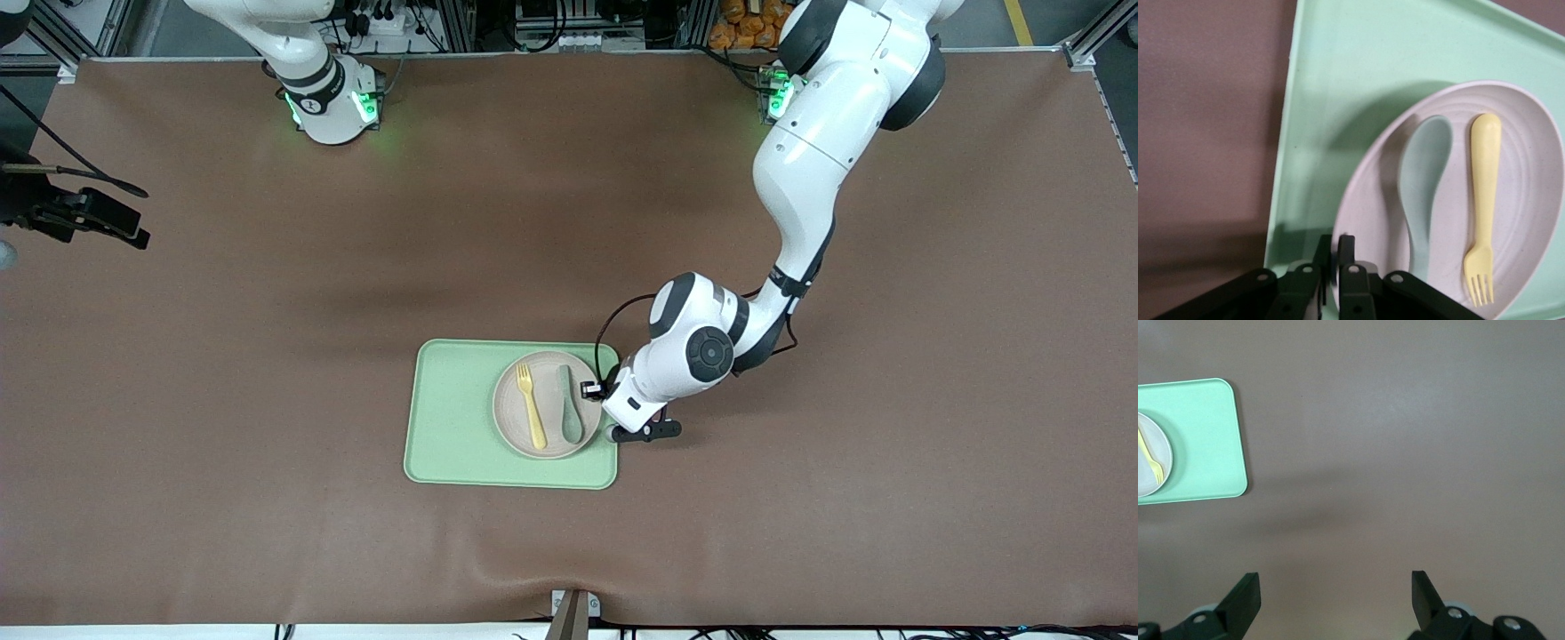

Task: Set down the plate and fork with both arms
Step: 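Open the left gripper and withdraw it from the plate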

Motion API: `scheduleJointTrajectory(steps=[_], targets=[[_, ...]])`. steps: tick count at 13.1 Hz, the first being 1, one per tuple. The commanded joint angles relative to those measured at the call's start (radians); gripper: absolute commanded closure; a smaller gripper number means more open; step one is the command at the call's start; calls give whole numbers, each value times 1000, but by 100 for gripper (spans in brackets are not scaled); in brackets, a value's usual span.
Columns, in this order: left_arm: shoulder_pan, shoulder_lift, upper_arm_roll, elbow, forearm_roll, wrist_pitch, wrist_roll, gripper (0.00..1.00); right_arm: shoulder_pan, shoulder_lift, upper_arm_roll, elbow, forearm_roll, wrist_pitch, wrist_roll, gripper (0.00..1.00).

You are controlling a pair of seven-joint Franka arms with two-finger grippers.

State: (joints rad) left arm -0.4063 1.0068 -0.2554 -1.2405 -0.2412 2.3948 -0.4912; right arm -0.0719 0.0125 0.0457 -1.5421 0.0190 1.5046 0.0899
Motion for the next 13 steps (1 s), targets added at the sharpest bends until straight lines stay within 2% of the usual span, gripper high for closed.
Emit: scheduleJointTrajectory(steps=[1, 3, 5, 9, 13], targets=[[-9, 1, -8, 35, -39, 1, -3, 0, -26, 10, 17, 22, 16, -15, -10, 0], [-6, -54, -13, 29, -40, -34, -9, 0, -26, 10, 17, 22, 16, -15, -10, 0], [6, -144, 2, 23, -24, -148, -21, 0, -28, 10, 17, 22, 16, -15, -10, 0], [76, -365, 21, -11, 155, -473, -21, 0, -28, 10, 17, 22, 16, -17, -10, 0], [211, -555, 21, -14, 195, -780, -7, 0, -28, 10, 17, 22, 16, -17, -10, 0]])
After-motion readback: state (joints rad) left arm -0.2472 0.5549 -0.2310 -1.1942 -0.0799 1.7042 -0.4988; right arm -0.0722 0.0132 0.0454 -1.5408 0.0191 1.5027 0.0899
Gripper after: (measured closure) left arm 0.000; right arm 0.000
